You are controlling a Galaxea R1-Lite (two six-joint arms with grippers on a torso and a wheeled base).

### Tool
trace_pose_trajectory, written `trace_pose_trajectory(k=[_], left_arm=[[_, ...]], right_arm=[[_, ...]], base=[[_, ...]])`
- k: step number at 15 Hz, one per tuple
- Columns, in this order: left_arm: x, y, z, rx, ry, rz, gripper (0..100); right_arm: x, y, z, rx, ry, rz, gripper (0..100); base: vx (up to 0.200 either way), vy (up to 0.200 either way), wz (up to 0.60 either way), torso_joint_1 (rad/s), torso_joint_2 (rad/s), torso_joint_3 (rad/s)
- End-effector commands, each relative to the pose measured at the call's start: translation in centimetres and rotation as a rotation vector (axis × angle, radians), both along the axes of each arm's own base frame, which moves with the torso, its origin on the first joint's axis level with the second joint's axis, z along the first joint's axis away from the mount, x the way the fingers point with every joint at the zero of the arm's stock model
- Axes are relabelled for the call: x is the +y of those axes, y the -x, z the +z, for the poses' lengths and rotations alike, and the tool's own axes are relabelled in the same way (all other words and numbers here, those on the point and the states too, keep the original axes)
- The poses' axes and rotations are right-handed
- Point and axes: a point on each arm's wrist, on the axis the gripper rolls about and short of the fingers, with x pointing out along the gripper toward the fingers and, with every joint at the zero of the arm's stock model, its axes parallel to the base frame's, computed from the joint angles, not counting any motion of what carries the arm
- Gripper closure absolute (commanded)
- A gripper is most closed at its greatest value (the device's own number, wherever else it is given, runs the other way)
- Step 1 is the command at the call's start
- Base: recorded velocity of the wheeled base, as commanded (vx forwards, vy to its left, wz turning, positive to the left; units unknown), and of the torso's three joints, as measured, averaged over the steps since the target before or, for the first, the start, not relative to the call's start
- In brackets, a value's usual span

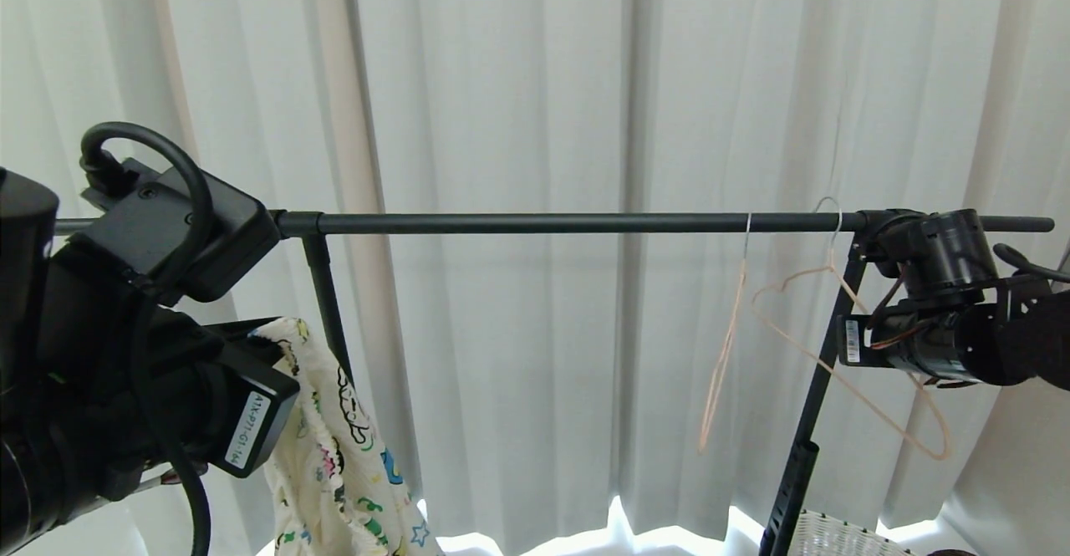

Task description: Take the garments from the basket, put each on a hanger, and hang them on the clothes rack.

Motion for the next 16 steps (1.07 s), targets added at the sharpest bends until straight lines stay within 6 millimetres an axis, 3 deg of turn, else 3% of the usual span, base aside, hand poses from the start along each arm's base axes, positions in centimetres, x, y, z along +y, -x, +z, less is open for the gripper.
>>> trace_pose_trajectory(k=[1,4,9,13,16], left_arm=[[0.1,0.1,0.0,-0.003,0.001,0.0,100],[0.3,0.3,0.1,-0.007,0.002,0.001,100],[0.5,0.5,0.2,-0.013,0.008,0.001,100],[0.8,0.8,0.4,-0.024,0.017,-0.001,100],[1.0,1.0,0.2,-0.022,0.014,-0.001,100]], right_arm=[[-0.3,1.0,1.1,-0.037,-0.006,0.003,100],[-0.7,2.5,1.5,-0.07,0.021,0.035,100],[-1.1,3.3,0.1,-0.198,0.11,0.105,100],[-1.8,5.5,1.0,-0.246,0.118,0.114,100],[-2.3,7.3,1.2,-0.262,0.131,0.129,100]], base=[[0.0,0.0,0.0,0.0,0.0,0.0],[0.0,0.0,0.0,0.0,0.0,0.0],[0.0,0.0,0.0,0.0,0.0,0.0],[0.0,0.0,0.0,0.0,0.0,0.0],[-0.2,0.0,0.0,0.004,0.0,0.002]])
